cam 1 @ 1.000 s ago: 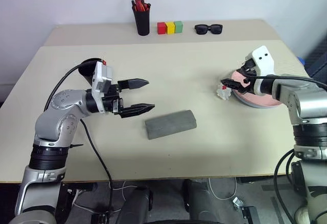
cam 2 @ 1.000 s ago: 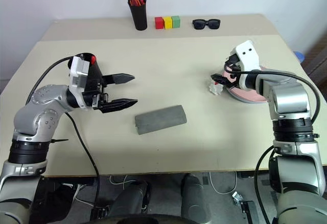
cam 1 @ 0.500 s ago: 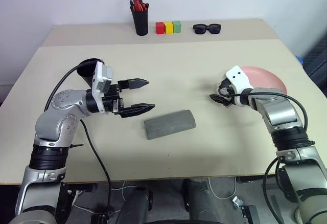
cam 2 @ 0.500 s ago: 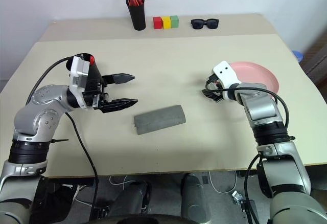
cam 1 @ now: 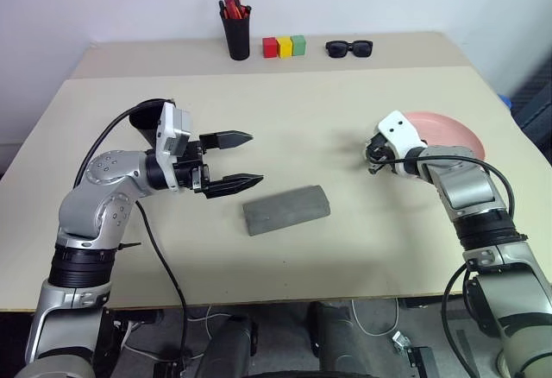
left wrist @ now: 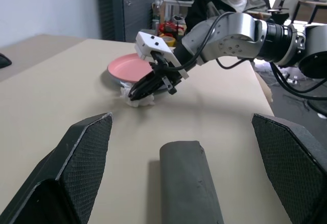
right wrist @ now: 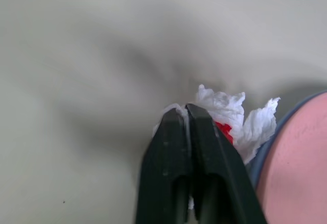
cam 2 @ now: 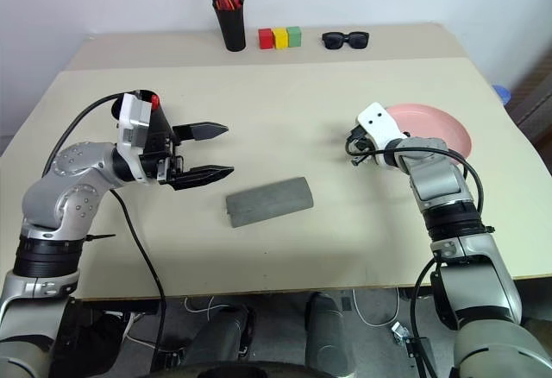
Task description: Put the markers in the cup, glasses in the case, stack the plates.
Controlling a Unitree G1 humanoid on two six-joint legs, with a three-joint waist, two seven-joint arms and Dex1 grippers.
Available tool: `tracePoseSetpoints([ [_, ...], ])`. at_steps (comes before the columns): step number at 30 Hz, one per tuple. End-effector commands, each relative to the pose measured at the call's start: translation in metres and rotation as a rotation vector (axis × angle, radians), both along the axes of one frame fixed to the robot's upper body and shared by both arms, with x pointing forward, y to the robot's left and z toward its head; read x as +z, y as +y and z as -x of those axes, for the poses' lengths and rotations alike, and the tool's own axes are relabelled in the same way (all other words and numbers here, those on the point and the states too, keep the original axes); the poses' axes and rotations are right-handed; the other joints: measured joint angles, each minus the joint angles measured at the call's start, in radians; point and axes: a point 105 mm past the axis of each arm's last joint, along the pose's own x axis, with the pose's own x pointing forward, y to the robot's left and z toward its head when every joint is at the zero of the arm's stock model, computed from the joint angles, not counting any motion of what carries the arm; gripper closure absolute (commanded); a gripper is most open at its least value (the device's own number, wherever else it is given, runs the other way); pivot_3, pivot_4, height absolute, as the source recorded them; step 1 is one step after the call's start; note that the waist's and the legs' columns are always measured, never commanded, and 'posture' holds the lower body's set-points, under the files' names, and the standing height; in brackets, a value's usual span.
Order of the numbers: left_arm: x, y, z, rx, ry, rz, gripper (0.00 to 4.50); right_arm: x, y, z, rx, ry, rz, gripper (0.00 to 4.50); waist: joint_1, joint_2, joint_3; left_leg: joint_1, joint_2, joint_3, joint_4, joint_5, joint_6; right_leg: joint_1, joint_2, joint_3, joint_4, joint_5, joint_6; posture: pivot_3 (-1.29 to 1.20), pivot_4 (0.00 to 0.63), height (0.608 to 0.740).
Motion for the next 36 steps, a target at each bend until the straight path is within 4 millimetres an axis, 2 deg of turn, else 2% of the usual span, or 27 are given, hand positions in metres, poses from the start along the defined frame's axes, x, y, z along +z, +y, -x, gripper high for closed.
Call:
tracePoseSetpoints([
  [1,0.009,0.001,0.003,-0.004,-0.039,0.002,0.00,0.019,0.011,0.000,0.031,-0.022,-0.106,4.45,0.000,0.000,0.000,0.000,0.000,0.000,0.000,0.000,0.000,0.000,0.000,0.000,0.000,0.000,0.000,0.00,0.150,0.740],
  [5,0.012,-0.002,0.002,-0.008,-0.041,0.013,0.00,0.056,0.024,0.003,0.069,-0.056,-0.316,4.45,-0.002,0.000,0.000,0.000,0.000,0.000,0.000,0.000,0.000,0.000,0.000,0.000,0.000,0.000,0.000,0.00,0.150,0.740],
  [8,0.013,-0.004,0.001,-0.013,-0.045,0.016,0.00,0.079,0.013,-0.001,0.035,-0.108,-0.382,4.45,0.000,0.001,0.000,-0.001,0.000,0.000,0.000,0.000,0.000,-0.001,0.000,0.000,0.000,0.000,0.000,0.00,0.150,0.740],
  [11,0.013,-0.005,0.001,-0.015,-0.047,0.018,0.00,0.089,-0.002,-0.005,-0.010,-0.157,-0.382,4.45,0.002,0.000,0.000,-0.001,0.000,0.000,0.000,0.000,0.000,-0.001,0.000,0.000,0.000,0.000,0.000,0.00,0.150,0.740],
  [19,0.013,-0.005,0.001,-0.011,-0.047,0.023,0.00,0.087,-0.064,-0.014,-0.229,-0.228,-0.258,4.45,0.002,0.000,0.000,-0.001,0.000,0.000,0.000,0.000,0.000,-0.001,0.000,0.000,0.000,0.000,0.000,0.00,0.150,0.740],
  [21,0.013,-0.004,0.001,-0.007,-0.045,0.024,0.00,0.077,-0.072,-0.015,-0.274,-0.212,-0.222,4.45,-0.002,0.000,0.000,-0.001,0.000,0.000,-0.001,0.000,0.000,-0.001,0.000,0.000,0.000,0.000,0.000,0.00,0.150,0.740],
  [23,0.012,-0.003,0.000,-0.001,-0.043,0.024,0.00,0.065,-0.070,-0.015,-0.271,-0.176,-0.214,4.45,-0.006,0.000,0.000,0.000,0.000,0.001,-0.001,0.000,0.000,-0.001,0.000,0.000,0.000,0.000,0.000,0.00,0.150,0.740],
  [26,0.013,0.000,0.001,0.013,-0.046,0.023,0.00,0.056,-0.067,-0.014,-0.263,-0.146,-0.233,3.59,-0.007,0.000,0.000,0.000,0.000,0.001,-0.001,0.000,0.000,-0.001,0.000,0.000,0.000,0.000,0.000,0.00,0.150,0.740],
  [30,0.013,0.007,0.003,0.035,-0.039,0.022,0.00,0.066,-0.062,-0.018,-0.247,-0.177,-0.247,1.63,-0.005,0.000,0.000,0.000,0.000,0.001,-0.001,0.000,0.000,-0.001,0.000,0.000,0.000,0.000,0.000,0.00,0.150,0.740],
  [32,0.012,0.009,0.006,0.041,-0.031,0.028,0.00,0.081,-0.047,-0.018,-0.157,-0.229,-0.263,0.55,-0.005,0.001,0.000,0.000,0.000,0.001,-0.001,0.000,0.000,-0.001,0.000,0.001,0.000,0.000,0.000,0.00,0.150,0.740],
  [33,0.012,0.014,0.010,0.049,-0.033,0.036,0.00,0.094,-0.026,-0.013,-0.033,-0.279,-0.262,0.05,-0.005,0.001,0.000,0.000,0.000,0.001,-0.001,0.000,0.000,-0.001,0.000,0.001,0.000,0.000,0.000,0.00,0.150,0.740],
  [34,0.012,0.015,0.012,0.054,-0.035,0.041,0.00,0.101,-0.014,-0.008,0.053,-0.309,-0.260,0.05,-0.007,0.001,0.001,-0.001,0.000,0.001,-0.001,0.000,0.000,-0.001,0.000,0.001,0.000,0.000,0.000,0.00,0.150,0.740],
  [36,0.016,0.024,0.017,0.077,-0.025,0.079,0.00,0.106,0.026,0.015,0.277,-0.262,-0.351,0.05,-0.011,0.002,0.001,-0.001,0.000,0.001,-0.002,0.000,0.000,-0.003,0.000,0.001,0.000,0.000,0.000,0.00,0.150,0.740],
])
